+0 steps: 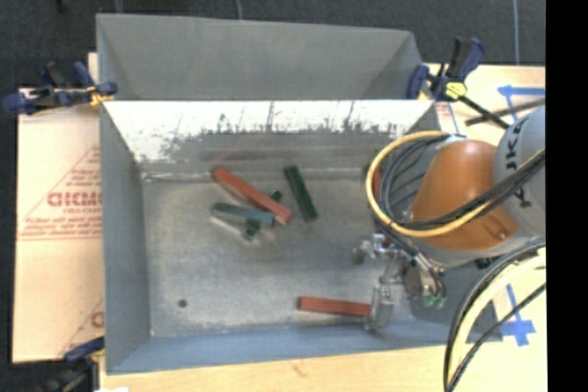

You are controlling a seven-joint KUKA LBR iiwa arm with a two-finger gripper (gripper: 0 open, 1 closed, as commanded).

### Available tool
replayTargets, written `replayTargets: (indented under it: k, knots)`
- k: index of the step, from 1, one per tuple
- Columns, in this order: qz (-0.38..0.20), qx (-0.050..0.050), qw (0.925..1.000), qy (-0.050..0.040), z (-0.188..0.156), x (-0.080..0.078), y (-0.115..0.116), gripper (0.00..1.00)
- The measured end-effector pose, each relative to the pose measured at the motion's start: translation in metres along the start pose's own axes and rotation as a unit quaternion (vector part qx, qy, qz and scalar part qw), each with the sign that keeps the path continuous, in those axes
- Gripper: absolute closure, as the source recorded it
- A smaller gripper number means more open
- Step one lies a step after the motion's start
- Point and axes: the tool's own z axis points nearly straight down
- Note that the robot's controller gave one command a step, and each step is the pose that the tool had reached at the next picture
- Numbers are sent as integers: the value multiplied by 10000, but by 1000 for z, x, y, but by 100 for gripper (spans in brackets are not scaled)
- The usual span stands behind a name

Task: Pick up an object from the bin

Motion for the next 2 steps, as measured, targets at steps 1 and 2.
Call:
replayTargets:
  k: [1, 2]
  knots:
    - [-76, 14, 10000, -14, 30, -11, 2, 0]
    - [184, 4, 9998, -10, 29, -4, 3, 100]
